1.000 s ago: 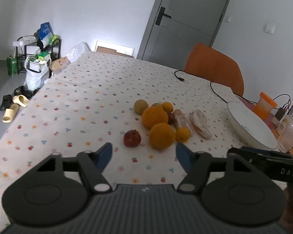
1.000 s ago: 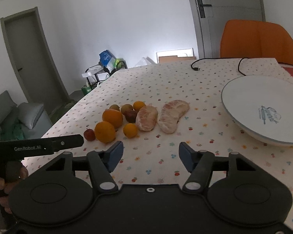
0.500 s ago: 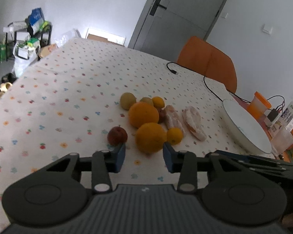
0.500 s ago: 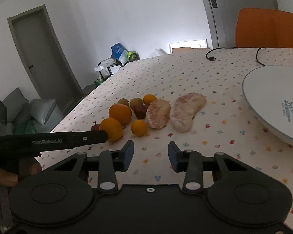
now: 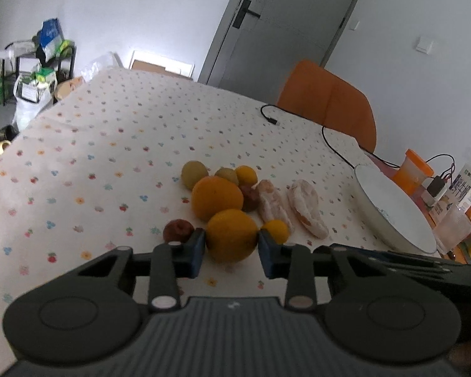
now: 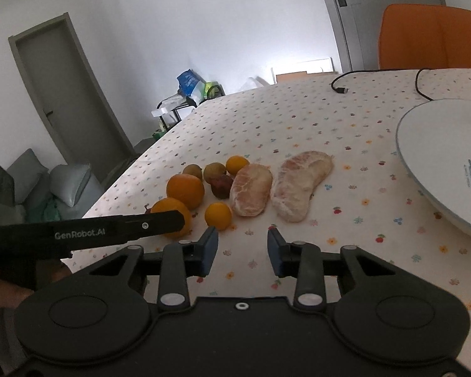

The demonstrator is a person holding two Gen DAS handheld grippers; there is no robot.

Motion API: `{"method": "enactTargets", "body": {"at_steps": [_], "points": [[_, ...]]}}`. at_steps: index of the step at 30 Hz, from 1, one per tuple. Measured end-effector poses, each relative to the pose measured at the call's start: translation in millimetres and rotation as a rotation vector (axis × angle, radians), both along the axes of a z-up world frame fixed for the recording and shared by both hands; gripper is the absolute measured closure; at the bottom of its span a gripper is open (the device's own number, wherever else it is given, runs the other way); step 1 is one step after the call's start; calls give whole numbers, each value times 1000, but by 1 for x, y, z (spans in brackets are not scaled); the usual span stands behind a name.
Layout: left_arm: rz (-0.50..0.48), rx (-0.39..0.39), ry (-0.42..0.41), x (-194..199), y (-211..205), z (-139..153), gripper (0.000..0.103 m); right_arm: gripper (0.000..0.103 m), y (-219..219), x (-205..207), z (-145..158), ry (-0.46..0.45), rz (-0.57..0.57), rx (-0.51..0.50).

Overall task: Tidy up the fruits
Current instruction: 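Close the left tool on a large orange while the right tool approaches a small mandarin, then close the right tool on the small mandarin while the left tool lifts the large orange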

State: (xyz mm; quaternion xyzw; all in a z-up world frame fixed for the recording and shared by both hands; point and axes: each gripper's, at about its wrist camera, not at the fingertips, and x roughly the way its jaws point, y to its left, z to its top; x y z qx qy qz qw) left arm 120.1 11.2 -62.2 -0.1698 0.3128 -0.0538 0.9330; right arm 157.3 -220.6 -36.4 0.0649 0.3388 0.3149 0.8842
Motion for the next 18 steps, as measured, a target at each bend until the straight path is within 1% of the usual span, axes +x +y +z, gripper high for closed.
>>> {"method": "enactTargets", "body": {"at_steps": [8,15,18], "points": [[17,-2,-12,-8,8,9,69,68,16,8,2,-1,26,-4],[36,-3,-30,-15,14,15,69,68,30,17,-4,33,39,-13],[38,-14,-31,-18,17,16,69,68,36,17,-4,24,32,-26]]}}
